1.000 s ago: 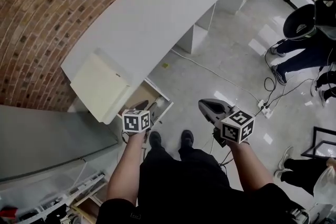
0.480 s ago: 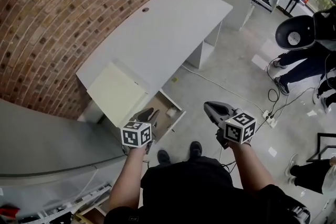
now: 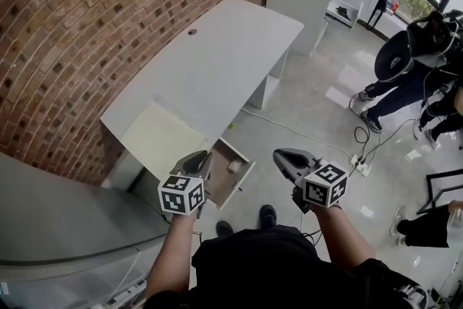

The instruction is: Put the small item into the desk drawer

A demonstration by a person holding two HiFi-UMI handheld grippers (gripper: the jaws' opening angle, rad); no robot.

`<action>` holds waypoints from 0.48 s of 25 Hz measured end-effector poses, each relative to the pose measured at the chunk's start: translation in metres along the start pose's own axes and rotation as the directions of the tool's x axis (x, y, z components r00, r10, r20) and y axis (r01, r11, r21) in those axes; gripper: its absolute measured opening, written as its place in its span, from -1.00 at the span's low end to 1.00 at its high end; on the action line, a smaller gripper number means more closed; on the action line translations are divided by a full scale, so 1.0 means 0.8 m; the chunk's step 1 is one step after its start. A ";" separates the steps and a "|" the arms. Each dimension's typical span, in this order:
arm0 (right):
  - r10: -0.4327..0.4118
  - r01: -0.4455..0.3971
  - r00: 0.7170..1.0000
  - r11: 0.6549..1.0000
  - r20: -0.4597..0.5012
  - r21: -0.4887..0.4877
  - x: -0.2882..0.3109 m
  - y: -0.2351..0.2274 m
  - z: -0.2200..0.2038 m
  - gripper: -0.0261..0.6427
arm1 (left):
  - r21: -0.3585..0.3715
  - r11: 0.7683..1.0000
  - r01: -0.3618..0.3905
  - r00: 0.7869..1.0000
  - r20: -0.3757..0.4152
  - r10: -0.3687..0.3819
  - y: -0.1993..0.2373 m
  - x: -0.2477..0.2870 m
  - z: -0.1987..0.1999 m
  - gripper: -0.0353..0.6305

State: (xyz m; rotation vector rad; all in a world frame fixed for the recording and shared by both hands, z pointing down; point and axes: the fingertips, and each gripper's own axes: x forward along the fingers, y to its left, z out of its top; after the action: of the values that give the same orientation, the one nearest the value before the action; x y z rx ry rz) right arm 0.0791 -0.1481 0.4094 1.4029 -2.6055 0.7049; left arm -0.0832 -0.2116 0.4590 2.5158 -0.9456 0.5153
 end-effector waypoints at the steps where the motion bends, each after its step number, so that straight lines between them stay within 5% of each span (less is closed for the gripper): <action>1: -0.006 0.006 1.000 1.000 0.004 -0.003 0.001 0.006 0.000 -0.89 | 0.006 1.000 0.004 1.000 0.011 -0.004 0.003 -0.007 0.004 -0.68; 12: -0.064 0.065 0.997 0.997 0.034 -0.039 0.028 0.086 0.002 -0.89 | 0.010 0.999 0.051 0.994 0.094 -0.052 0.049 -0.081 0.020 -0.74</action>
State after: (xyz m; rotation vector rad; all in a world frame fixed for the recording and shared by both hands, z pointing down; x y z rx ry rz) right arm 0.0107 -0.1340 0.3911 1.4925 -2.5703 0.6237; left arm -0.1524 -0.2119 0.4241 2.5833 -0.9113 0.3879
